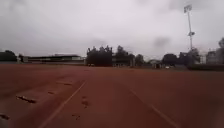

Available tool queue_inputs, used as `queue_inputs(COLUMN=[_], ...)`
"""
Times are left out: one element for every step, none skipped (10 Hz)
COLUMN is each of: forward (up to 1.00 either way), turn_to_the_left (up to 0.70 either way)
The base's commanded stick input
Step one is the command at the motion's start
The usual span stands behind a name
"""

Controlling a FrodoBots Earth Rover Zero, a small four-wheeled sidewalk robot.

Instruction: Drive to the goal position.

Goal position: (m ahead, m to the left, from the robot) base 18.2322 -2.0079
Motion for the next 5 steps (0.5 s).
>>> queue_inputs(forward=[0.5,0.5,0.5,0.5,0.5], turn_to_the_left=[0.0,0.0,0.0,0.0,0.0])
